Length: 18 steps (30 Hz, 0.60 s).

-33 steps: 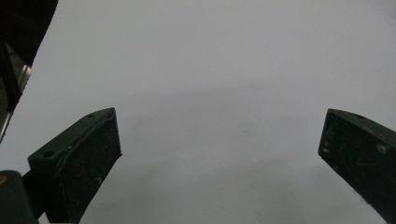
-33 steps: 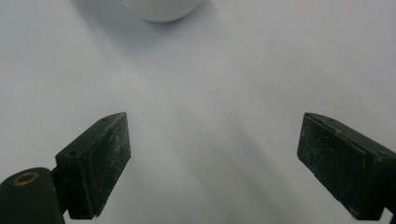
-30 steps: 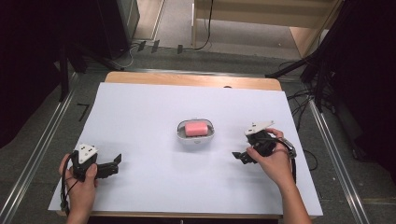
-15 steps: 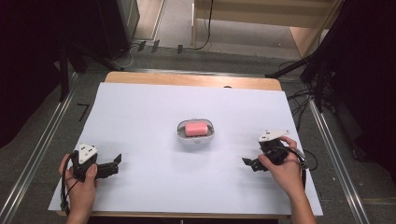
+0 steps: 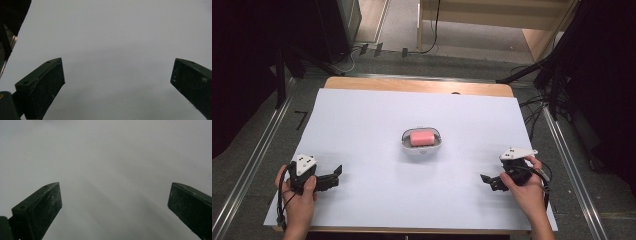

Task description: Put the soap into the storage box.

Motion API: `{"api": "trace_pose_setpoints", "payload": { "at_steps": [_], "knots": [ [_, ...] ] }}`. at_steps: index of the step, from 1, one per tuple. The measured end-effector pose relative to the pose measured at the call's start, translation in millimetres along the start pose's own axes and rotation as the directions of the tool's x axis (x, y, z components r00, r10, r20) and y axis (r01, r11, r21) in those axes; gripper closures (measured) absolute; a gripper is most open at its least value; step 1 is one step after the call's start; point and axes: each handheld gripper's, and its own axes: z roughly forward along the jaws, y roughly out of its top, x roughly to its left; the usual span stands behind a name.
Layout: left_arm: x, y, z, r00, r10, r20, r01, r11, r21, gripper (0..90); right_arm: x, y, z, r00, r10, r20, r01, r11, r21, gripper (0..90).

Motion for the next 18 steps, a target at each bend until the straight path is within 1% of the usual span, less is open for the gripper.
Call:
{"api": "trace_pose_setpoints", "payload": {
  "at_steps": [2,6,8,11,17,18],
  "knots": [
    [0.0,0.0,0.0,1.0000,0.001,0.000,-0.001,1.0000,0.000,0.0,-1.7,-4.4,-1.7,1.0000,0.000,-0.001,0.000,1.000,-0.006,0.0],
    [-0.1,0.0,0.0,1.0000,0.001,-0.001,-0.001,1.0000,0.000,0.0,-4.8,-14.3,-7.0,0.9998,0.015,0.012,-0.015,1.000,-0.012,0.0],
    [-0.2,0.0,0.0,1.0000,0.002,-0.001,-0.002,1.0000,0.000,0.0,-6.7,-20.8,-10.6,0.9993,0.036,0.014,-0.036,0.999,-0.024,0.0],
    [-0.3,0.0,-0.1,1.0000,0.003,0.000,-0.003,1.0000,0.000,0.0,-8.8,-28.0,-13.2,0.9987,0.048,0.015,-0.047,0.998,-0.038,0.0],
    [-0.3,-0.1,-0.2,1.0000,0.007,0.000,-0.007,1.0000,0.000,0.0,-11.8,-41.6,-18.5,0.9971,0.065,0.039,-0.063,0.997,-0.047,0.0],
    [-0.3,-0.1,-0.2,1.0000,0.006,0.000,-0.006,1.0000,-0.001,0.0,-12.0,-43.3,-19.5,0.9965,0.075,0.037,-0.073,0.996,-0.048,0.0]
  ]
}}
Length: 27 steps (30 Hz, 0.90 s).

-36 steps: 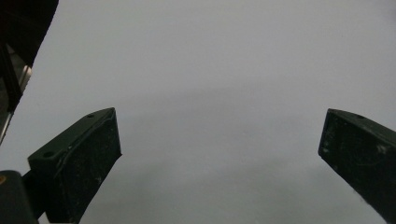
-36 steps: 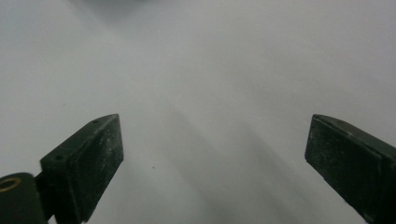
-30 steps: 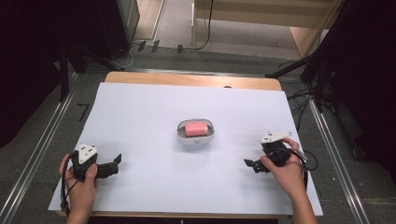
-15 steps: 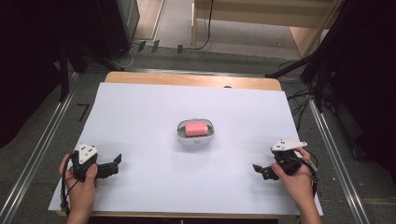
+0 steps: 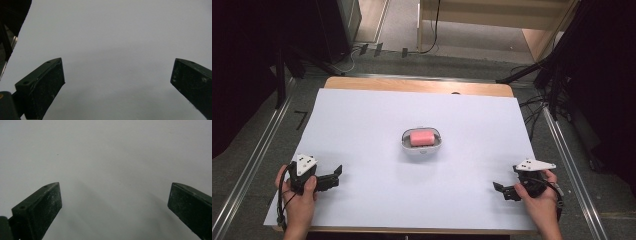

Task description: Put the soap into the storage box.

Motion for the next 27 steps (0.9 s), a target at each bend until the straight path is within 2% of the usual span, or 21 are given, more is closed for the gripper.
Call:
{"api": "trace_pose_setpoints", "payload": {
  "at_steps": [14,22,23,27],
  "knots": [
    [-0.6,-0.2,0.0,1.0000,0.002,0.000,-0.002,1.0000,-0.003,0.0,-11.6,-18.5,-13.9,0.9983,0.046,0.035,-0.045,0.998,-0.034,0.0],
    [-0.4,-0.1,-0.1,1.0000,0.001,0.001,-0.001,1.0000,-0.003,0.0,-20.4,-27.5,-22.8,0.9951,0.084,0.052,-0.079,0.993,-0.083,0.0],
    [-0.4,-0.1,-0.1,1.0000,0.002,0.001,-0.002,1.0000,-0.003,0.0,-21.4,-29.7,-24.0,0.9933,0.102,0.053,-0.097,0.991,-0.097,0.0],
    [-0.1,0.1,0.2,1.0000,-0.001,0.002,0.001,1.0000,0.002,0.0,-23.2,-34.8,-24.0,0.9930,0.108,0.048,-0.101,0.986,-0.130,0.0]
  ]
}}
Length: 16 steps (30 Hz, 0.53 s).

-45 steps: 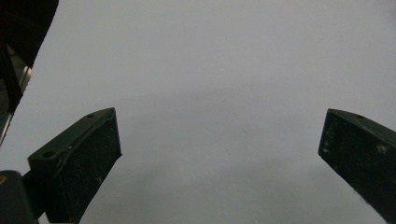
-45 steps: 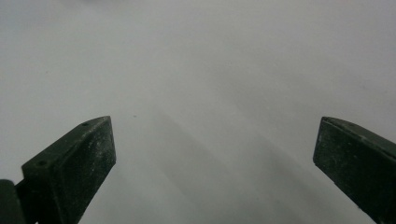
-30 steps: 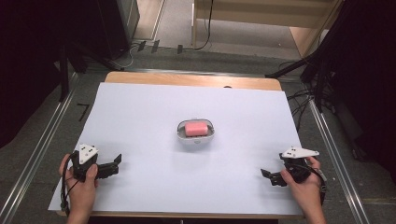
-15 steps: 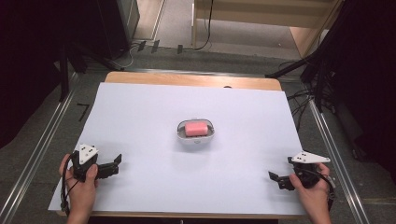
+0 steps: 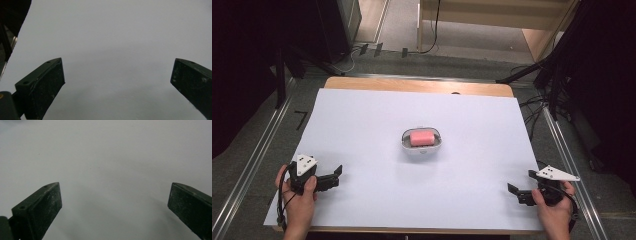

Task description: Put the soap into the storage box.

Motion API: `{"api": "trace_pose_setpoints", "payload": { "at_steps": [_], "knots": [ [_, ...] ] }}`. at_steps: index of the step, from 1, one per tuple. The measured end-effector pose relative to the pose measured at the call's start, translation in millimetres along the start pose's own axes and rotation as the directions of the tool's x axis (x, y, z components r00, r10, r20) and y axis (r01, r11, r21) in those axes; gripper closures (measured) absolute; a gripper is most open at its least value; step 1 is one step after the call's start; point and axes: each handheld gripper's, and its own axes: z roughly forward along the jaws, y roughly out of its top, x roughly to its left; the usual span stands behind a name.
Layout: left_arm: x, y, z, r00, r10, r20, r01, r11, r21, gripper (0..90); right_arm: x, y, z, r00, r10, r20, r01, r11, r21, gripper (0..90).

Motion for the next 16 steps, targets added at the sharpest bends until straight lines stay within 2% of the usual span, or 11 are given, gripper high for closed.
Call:
{"api": "trace_pose_setpoints", "payload": {
  "at_steps": [5,9,12,16],
  "knots": [
    [1.3,0.2,0.5,0.9999,-0.008,0.007,0.008,1.0000,0.004,0.0,-0.2,-2.3,-3.7,0.9992,0.033,0.025,-0.031,0.998,-0.060,0.0],
    [1.3,0.2,0.4,0.9999,-0.008,0.008,0.008,1.0000,0.003,0.0,-2.8,-3.6,-5.1,0.9979,0.059,0.028,-0.057,0.995,-0.084,0.0],
    [1.9,0.3,0.3,0.9999,-0.011,0.008,0.011,0.9999,0.006,0.0,-4.6,-4.0,-5.5,0.9971,0.075,0.015,-0.073,0.993,-0.089,0.0],
    [3.2,0.4,0.7,0.9996,-0.025,0.010,0.025,0.9996,0.009,0.0,-2.1,-3.2,-3.4,0.9980,0.055,0.031,-0.053,0.996,-0.067,0.0]
  ]
}}
